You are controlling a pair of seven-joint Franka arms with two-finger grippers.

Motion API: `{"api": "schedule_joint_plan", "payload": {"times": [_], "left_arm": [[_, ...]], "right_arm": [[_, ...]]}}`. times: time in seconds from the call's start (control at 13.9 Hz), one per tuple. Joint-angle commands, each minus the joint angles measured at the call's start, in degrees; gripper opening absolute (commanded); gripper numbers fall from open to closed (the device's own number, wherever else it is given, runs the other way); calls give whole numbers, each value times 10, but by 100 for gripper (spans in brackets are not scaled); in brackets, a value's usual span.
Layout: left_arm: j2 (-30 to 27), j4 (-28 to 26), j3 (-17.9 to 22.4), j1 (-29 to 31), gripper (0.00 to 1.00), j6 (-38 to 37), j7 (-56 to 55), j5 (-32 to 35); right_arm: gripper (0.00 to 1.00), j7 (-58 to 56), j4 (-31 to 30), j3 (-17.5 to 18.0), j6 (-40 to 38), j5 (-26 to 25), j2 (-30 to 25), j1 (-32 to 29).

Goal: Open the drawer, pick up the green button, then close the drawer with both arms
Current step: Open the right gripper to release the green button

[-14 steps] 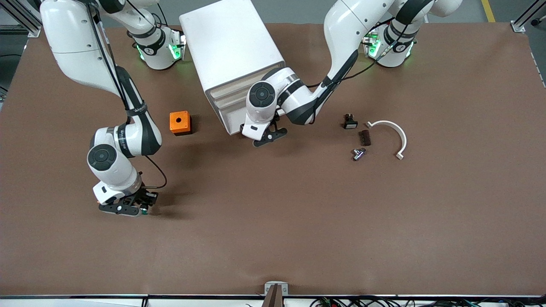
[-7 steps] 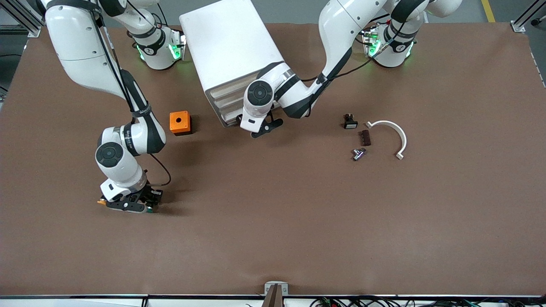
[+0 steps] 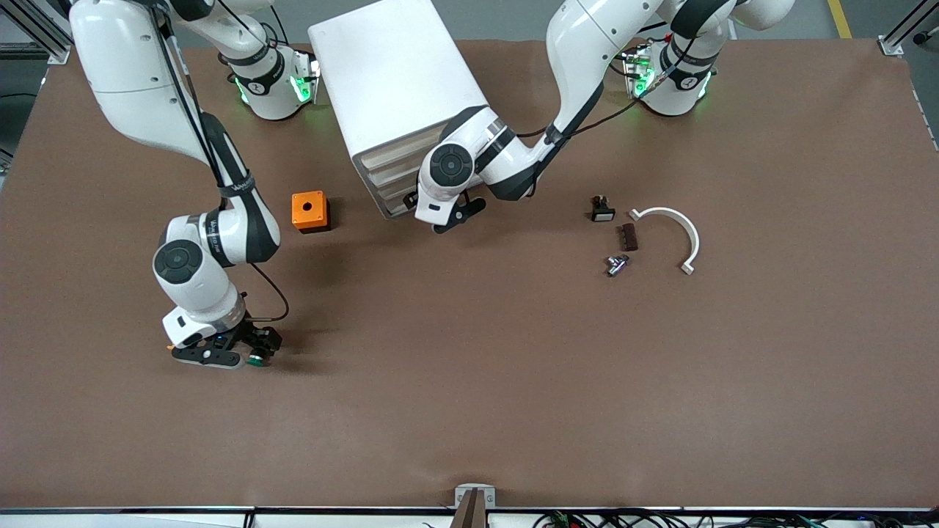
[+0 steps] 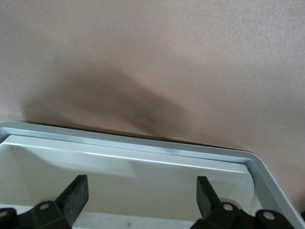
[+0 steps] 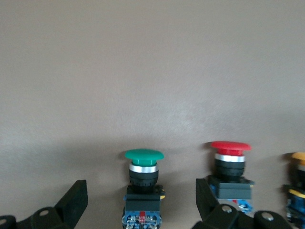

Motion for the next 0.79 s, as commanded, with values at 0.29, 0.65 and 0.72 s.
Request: {"api": "schedule_joint_plan", "payload": {"times": [0.29,0.65,0.72], "left_arm": [[-25,-3,8,31,100,3,-3,2],[-98,25,8,132,100,-61,18,149],[-113,33,7,160,100,-87,36,154]], "right_arm": [[100,-10,-7,16,-94,-4,-77,-16],[100,-92,17,16,-185,59,-113,-32],[100,-119,32,14,-218,94,-117,-39]]}}
